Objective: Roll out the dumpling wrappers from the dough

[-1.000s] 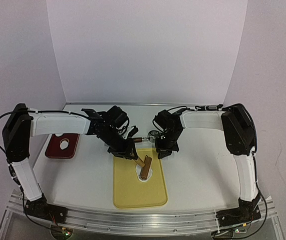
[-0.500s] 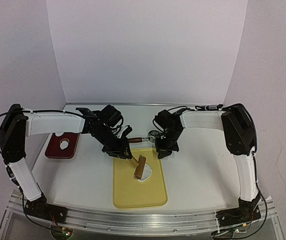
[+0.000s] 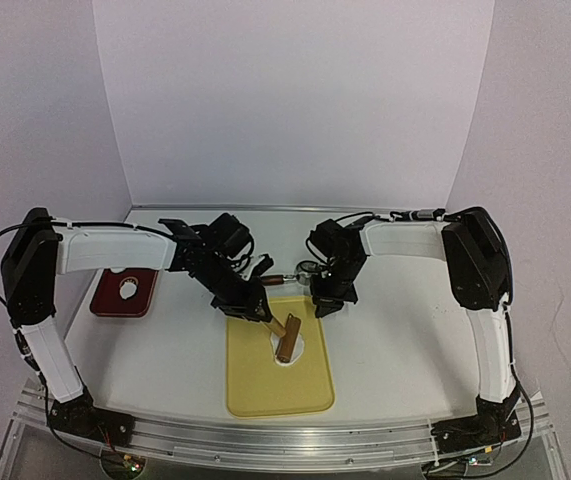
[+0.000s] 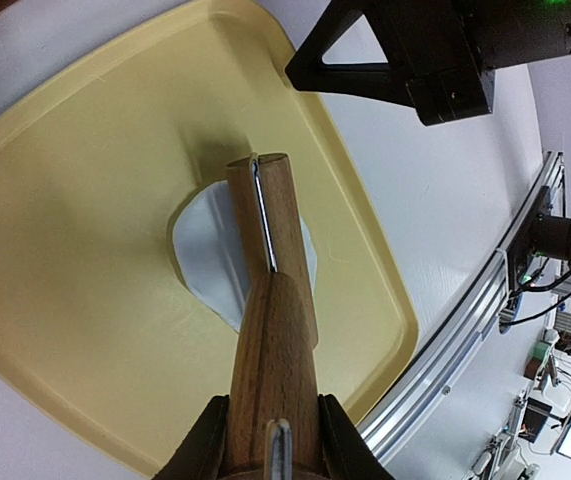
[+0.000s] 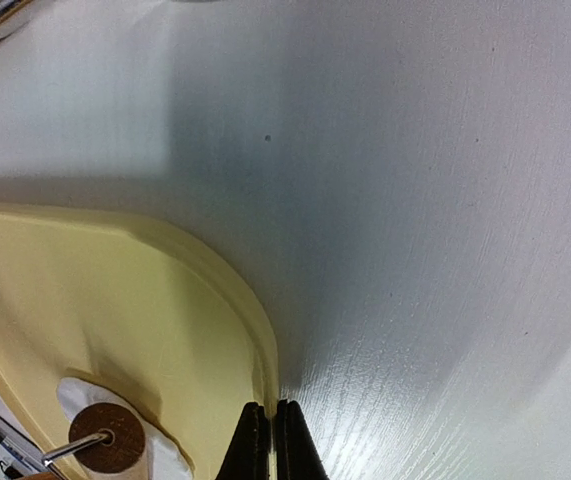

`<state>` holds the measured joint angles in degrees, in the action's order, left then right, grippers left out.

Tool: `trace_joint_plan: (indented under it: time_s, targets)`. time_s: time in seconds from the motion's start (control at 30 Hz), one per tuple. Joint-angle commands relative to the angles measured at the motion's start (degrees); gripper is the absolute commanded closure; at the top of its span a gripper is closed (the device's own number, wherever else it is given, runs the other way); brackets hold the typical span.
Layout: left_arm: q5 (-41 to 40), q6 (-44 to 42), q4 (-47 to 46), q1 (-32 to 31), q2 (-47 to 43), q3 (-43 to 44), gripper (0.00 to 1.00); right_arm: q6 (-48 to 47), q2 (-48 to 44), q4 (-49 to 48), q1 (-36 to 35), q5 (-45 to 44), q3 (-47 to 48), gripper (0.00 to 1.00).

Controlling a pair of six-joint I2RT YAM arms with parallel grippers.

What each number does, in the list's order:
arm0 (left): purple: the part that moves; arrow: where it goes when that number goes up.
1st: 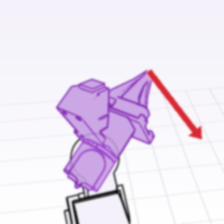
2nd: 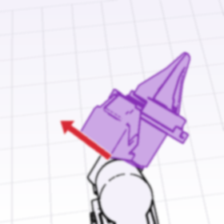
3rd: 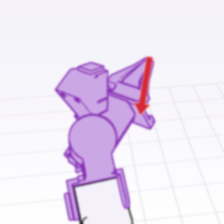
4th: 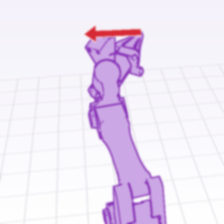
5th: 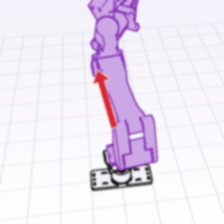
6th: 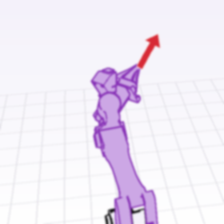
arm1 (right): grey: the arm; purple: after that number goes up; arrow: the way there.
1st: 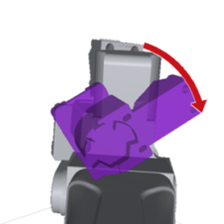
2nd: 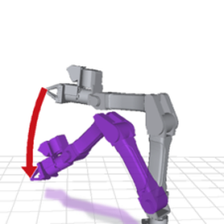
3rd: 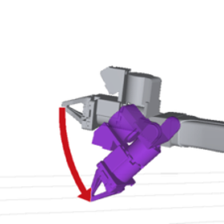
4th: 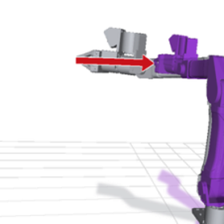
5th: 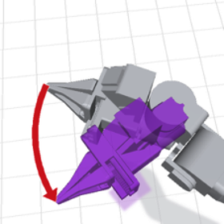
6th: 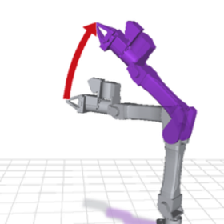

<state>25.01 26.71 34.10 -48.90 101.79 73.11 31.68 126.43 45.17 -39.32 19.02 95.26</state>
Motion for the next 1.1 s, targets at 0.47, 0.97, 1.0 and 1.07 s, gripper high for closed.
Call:
trace_joint_plan:
  time_s: [0.47, 0.97, 1.0, 1.07]
  targets:
    - [-1.54, -2.86, 11.45, -0.84, 0.68, -5.71, 1.0, 1.31, 2.03, -0.96, 1.27, -1.49, 1.65, 1.0]
    - [-2.91, -4.94, 13.39, 1.68, -3.05, -10.42, 1.0, 1.77, 1.11, -0.96, 1.27, -2.02, 0.28, 1.0]
    - [-2.79, -4.94, 13.34, 1.7, -2.9, -10.21, 1.0, 1.8, 1.12, -0.96, 1.27, -1.97, 0.36, 1.0]
    - [-2.67, -5.0, 13.11, 1.69, -2.44, -9.58, 1.0, 1.82, 1.14, -0.96, 1.27, -1.86, 0.4, 1.0]
